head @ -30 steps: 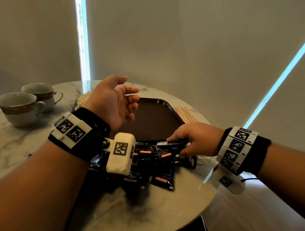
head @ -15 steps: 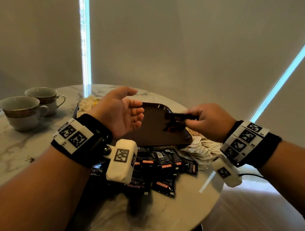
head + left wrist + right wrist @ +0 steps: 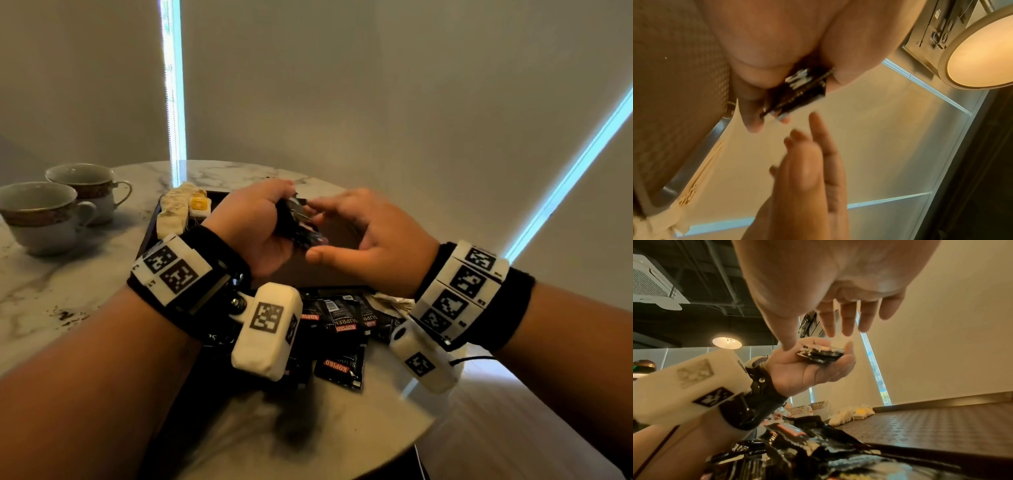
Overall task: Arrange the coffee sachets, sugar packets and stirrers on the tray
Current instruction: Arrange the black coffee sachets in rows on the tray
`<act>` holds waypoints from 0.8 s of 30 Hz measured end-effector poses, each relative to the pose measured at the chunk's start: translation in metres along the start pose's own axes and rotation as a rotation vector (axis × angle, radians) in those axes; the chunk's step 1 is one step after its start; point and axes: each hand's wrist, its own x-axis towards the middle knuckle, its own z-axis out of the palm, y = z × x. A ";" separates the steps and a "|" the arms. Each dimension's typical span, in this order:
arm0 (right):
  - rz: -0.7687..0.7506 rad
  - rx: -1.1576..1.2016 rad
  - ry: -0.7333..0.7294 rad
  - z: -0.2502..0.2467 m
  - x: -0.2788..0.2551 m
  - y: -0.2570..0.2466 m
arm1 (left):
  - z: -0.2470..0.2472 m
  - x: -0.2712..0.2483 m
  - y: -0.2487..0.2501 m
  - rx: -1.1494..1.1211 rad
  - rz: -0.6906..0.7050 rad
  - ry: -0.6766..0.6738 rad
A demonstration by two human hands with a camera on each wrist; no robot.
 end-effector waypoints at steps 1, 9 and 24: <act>0.050 0.026 -0.012 -0.002 -0.006 0.003 | 0.000 0.000 0.002 0.000 0.012 0.066; 0.246 -0.322 -0.703 0.014 -0.041 0.012 | -0.014 0.006 0.011 -0.033 -0.032 0.141; 0.233 -0.392 -0.565 0.016 -0.054 0.027 | -0.021 0.010 0.015 -0.057 -0.037 0.092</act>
